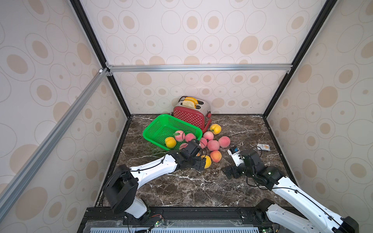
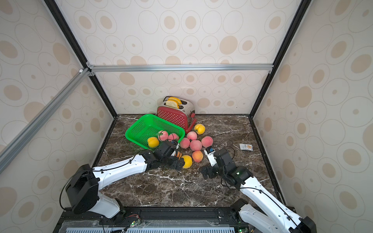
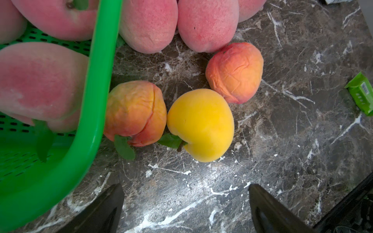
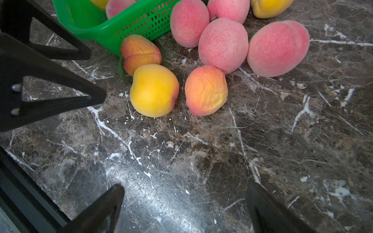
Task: Put the peaches into the basket
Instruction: Pick up the peach from the center of the board.
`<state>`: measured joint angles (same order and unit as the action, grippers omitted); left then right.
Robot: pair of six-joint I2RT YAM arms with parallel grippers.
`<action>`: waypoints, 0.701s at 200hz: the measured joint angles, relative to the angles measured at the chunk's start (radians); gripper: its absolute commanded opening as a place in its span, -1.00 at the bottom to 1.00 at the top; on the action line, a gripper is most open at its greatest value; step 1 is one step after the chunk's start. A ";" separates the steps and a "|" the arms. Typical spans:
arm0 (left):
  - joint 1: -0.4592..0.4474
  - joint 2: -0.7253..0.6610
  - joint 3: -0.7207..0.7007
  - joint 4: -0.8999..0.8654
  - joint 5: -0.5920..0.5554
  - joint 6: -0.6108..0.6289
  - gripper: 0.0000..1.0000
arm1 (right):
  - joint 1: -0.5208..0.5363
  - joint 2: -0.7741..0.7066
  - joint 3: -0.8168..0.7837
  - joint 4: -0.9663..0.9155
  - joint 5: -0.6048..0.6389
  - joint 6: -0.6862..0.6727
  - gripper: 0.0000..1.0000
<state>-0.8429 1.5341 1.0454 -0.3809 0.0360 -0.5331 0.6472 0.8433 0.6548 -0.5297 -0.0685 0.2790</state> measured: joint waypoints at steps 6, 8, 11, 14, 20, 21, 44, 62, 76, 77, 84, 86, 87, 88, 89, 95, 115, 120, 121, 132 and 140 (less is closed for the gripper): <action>-0.001 0.010 0.011 0.000 -0.001 0.006 0.98 | -0.001 -0.015 -0.006 -0.003 0.000 0.003 1.00; -0.002 0.012 0.014 0.000 -0.001 0.008 0.98 | -0.001 -0.021 -0.009 -0.005 0.000 0.004 1.00; -0.002 0.017 0.021 0.000 -0.001 0.011 0.98 | -0.002 -0.028 -0.011 -0.007 0.000 0.006 1.00; -0.002 0.022 0.026 0.000 -0.001 0.014 0.98 | -0.003 -0.035 -0.014 -0.010 0.000 0.006 1.00; -0.003 0.031 0.037 0.000 -0.002 0.019 0.99 | -0.004 -0.046 -0.017 -0.012 0.000 0.010 1.00; -0.003 0.032 0.039 0.000 -0.002 0.021 0.98 | -0.005 -0.047 -0.017 -0.013 0.000 0.010 1.00; -0.006 0.069 0.076 -0.001 -0.002 0.047 0.98 | -0.005 -0.072 -0.019 -0.027 0.000 0.014 1.00; -0.011 0.105 0.105 -0.002 -0.002 0.067 0.98 | -0.005 -0.090 -0.020 -0.033 0.000 0.021 0.99; -0.016 0.135 0.126 -0.003 0.000 0.084 0.98 | -0.005 -0.107 -0.022 -0.036 0.000 0.029 0.99; -0.017 0.137 0.127 -0.003 0.000 0.085 0.98 | -0.005 -0.108 -0.022 -0.036 0.000 0.029 1.00; -0.018 0.151 0.139 -0.005 0.003 0.090 0.98 | -0.005 -0.117 -0.024 -0.037 0.000 0.037 0.99; -0.019 0.156 0.143 -0.005 0.004 0.092 0.98 | -0.005 -0.119 -0.024 -0.037 -0.001 0.038 0.99; -0.019 0.159 0.145 -0.005 0.004 0.093 0.99 | -0.005 -0.121 -0.025 -0.037 -0.001 0.040 0.99; -0.019 0.161 0.146 -0.005 0.004 0.093 0.98 | -0.005 -0.122 -0.026 -0.037 -0.001 0.041 0.99; -0.019 0.163 0.147 -0.005 0.005 0.094 0.98 | -0.005 -0.123 -0.026 -0.036 -0.001 0.042 0.99; -0.019 0.177 0.159 -0.006 0.007 0.099 0.98 | -0.005 -0.131 -0.029 -0.036 -0.002 0.049 0.99; -0.019 0.219 0.191 -0.007 0.013 0.111 0.98 | -0.005 -0.149 -0.040 -0.035 -0.010 0.069 0.99; -0.019 0.228 0.198 -0.007 0.016 0.113 0.98 | -0.006 -0.150 -0.043 -0.035 -0.012 0.074 0.99; -0.019 0.230 0.199 -0.007 0.016 0.114 0.98 | -0.006 -0.150 -0.043 -0.035 -0.013 0.074 0.99; -0.020 0.251 0.215 -0.008 0.020 0.121 0.98 | -0.006 -0.150 -0.046 -0.036 -0.017 0.082 0.99; -0.020 0.266 0.225 -0.009 0.021 0.127 0.98 | -0.006 -0.150 -0.048 -0.035 -0.019 0.084 0.99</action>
<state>-0.8631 1.7996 1.2709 -0.3897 0.0574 -0.4065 0.6415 0.6930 0.6064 -0.5648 -0.0879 0.3634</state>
